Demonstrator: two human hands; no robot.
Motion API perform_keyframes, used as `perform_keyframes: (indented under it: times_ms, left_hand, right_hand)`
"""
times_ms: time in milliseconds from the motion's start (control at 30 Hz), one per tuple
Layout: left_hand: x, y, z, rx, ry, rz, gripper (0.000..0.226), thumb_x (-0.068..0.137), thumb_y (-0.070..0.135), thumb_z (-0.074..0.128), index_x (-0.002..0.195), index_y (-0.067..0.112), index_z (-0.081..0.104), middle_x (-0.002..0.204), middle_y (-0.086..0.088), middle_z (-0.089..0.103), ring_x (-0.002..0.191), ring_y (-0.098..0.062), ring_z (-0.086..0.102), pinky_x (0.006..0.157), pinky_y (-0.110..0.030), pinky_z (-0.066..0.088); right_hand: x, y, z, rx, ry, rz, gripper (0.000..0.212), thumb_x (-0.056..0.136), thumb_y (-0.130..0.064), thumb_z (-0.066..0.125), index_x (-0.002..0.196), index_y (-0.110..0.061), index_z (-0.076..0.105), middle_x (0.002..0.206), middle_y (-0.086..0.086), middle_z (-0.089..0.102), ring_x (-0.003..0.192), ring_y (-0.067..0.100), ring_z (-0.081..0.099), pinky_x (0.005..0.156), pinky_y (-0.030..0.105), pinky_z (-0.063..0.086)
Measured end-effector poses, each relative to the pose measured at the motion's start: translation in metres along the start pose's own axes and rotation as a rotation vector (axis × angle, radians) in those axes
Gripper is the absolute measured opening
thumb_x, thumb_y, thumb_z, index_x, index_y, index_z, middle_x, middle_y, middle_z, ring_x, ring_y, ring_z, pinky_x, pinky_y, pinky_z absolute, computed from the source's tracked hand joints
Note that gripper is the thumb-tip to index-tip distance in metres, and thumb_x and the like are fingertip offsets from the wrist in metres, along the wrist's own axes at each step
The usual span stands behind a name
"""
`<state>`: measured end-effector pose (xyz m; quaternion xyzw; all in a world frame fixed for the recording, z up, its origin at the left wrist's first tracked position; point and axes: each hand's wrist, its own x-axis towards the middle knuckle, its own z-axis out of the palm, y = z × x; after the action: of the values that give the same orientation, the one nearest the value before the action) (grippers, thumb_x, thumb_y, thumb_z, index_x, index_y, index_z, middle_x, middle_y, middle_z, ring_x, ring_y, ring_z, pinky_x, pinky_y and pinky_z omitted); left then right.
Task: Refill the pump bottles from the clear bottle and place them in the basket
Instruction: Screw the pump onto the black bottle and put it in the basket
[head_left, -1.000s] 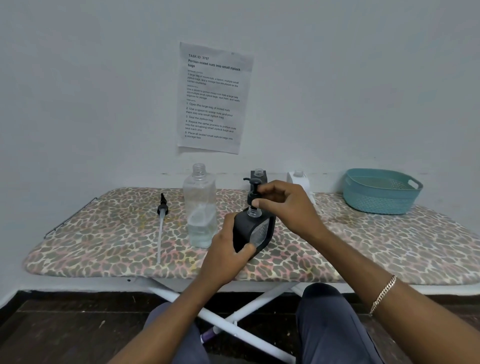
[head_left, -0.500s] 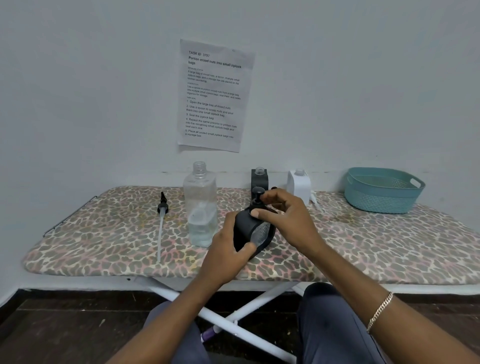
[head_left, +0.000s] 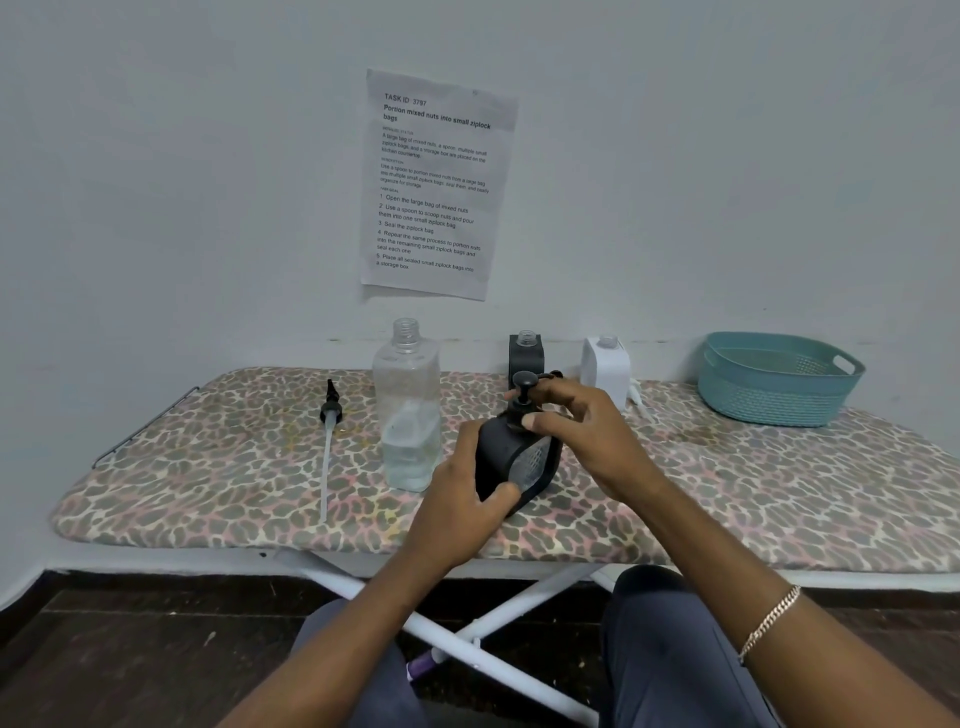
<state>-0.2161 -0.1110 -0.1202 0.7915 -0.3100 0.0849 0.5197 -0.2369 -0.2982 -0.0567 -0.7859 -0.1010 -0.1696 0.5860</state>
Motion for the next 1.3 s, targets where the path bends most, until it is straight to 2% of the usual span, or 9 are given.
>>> perform_keyframes:
  times_ms: [133, 267, 400, 533, 667, 800, 933, 1100, 1300]
  left_hand:
    - [0.0, -0.001, 0.0, 0.009, 0.005, 0.005, 0.046, 0.093, 0.019, 0.067, 0.13, 0.033, 0.043, 0.096, 0.001, 0.066, 0.078, -0.017, 0.066, 0.067, -0.045, 0.057]
    - [0.0, -0.001, 0.0, 0.021, 0.011, 0.013, 0.046, 0.093, 0.02, 0.067, 0.128, 0.036, 0.042, 0.091, 0.001, 0.064, 0.074, -0.017, 0.064, 0.064, -0.043, 0.056]
    - [0.0, -0.001, 0.0, 0.005, 0.0, 0.005, 0.047, 0.094, 0.019, 0.067, 0.131, 0.034, 0.042, 0.099, 0.002, 0.066, 0.083, -0.015, 0.067, 0.07, -0.041, 0.058]
    - [0.0, 0.0, 0.0, 0.003, 0.004, 0.008, 0.047, 0.093, 0.02, 0.066, 0.131, 0.035, 0.042, 0.101, 0.004, 0.068, 0.086, -0.014, 0.068, 0.073, -0.042, 0.059]
    - [0.001, 0.0, 0.0, 0.023, 0.005, 0.014, 0.046, 0.093, 0.023, 0.067, 0.13, 0.035, 0.043, 0.098, 0.001, 0.065, 0.08, -0.018, 0.066, 0.068, -0.046, 0.057]
    - [0.0, -0.002, 0.001, 0.032, 0.006, 0.012, 0.047, 0.093, 0.021, 0.066, 0.13, 0.036, 0.042, 0.094, 0.0, 0.065, 0.076, -0.02, 0.065, 0.066, -0.049, 0.056]
    - [0.001, -0.002, 0.0, 0.019, 0.005, 0.01, 0.048, 0.094, 0.02, 0.067, 0.131, 0.037, 0.041, 0.099, 0.001, 0.067, 0.082, -0.018, 0.068, 0.069, -0.047, 0.057]
    - [0.001, -0.003, 0.0, 0.027, 0.017, 0.003, 0.047, 0.093, 0.02, 0.067, 0.131, 0.032, 0.042, 0.097, 0.0, 0.067, 0.079, -0.018, 0.068, 0.067, -0.047, 0.057]
    - [0.001, -0.005, 0.0, 0.063, 0.034, 0.011, 0.049, 0.092, 0.02, 0.07, 0.13, 0.034, 0.042, 0.089, 0.0, 0.065, 0.072, -0.018, 0.065, 0.062, -0.046, 0.055]
  right_hand:
    - [0.002, 0.003, 0.005, 0.007, 0.079, 0.019, 0.022, 0.078, -0.025, 0.09, 0.095, -0.027, 0.075, 0.098, -0.006, 0.074, 0.099, 0.011, 0.071, 0.101, 0.045, 0.054]
    - [0.001, 0.008, 0.013, -0.092, 0.132, 0.022, 0.039, 0.074, -0.043, 0.091, 0.097, -0.024, 0.064, 0.097, -0.003, 0.064, 0.099, 0.018, 0.065, 0.094, 0.045, 0.054]
    - [0.0, 0.005, 0.003, -0.005, -0.006, 0.022, 0.032, 0.09, -0.023, 0.076, 0.122, -0.026, 0.072, 0.121, -0.008, 0.072, 0.12, 0.009, 0.064, 0.111, 0.046, 0.047]
    - [0.003, 0.004, -0.005, 0.02, 0.009, 0.018, 0.024, 0.087, -0.018, 0.082, 0.11, -0.022, 0.079, 0.111, -0.002, 0.077, 0.112, 0.016, 0.07, 0.108, 0.05, 0.05]
    - [0.003, 0.007, 0.003, 0.002, 0.11, 0.013, 0.026, 0.076, -0.027, 0.091, 0.094, -0.024, 0.073, 0.099, 0.0, 0.072, 0.098, 0.012, 0.07, 0.094, 0.037, 0.054]
    - [0.003, 0.007, 0.003, -0.007, 0.043, 0.003, 0.027, 0.085, -0.025, 0.084, 0.111, -0.025, 0.074, 0.109, -0.007, 0.074, 0.109, 0.008, 0.068, 0.102, 0.038, 0.051]
    - [0.002, 0.002, -0.006, 0.041, -0.093, -0.015, 0.028, 0.095, -0.007, 0.071, 0.121, -0.015, 0.075, 0.12, -0.003, 0.076, 0.12, 0.01, 0.067, 0.105, 0.033, 0.049]
    - [0.002, 0.003, 0.004, 0.033, 0.088, -0.005, 0.023, 0.08, -0.014, 0.087, 0.099, -0.026, 0.079, 0.104, -0.009, 0.077, 0.106, 0.008, 0.071, 0.103, 0.043, 0.054]
    - [-0.001, 0.009, 0.019, -0.019, 0.2, -0.002, 0.032, 0.076, -0.029, 0.091, 0.099, -0.024, 0.07, 0.101, -0.008, 0.071, 0.103, 0.01, 0.067, 0.098, 0.039, 0.055]
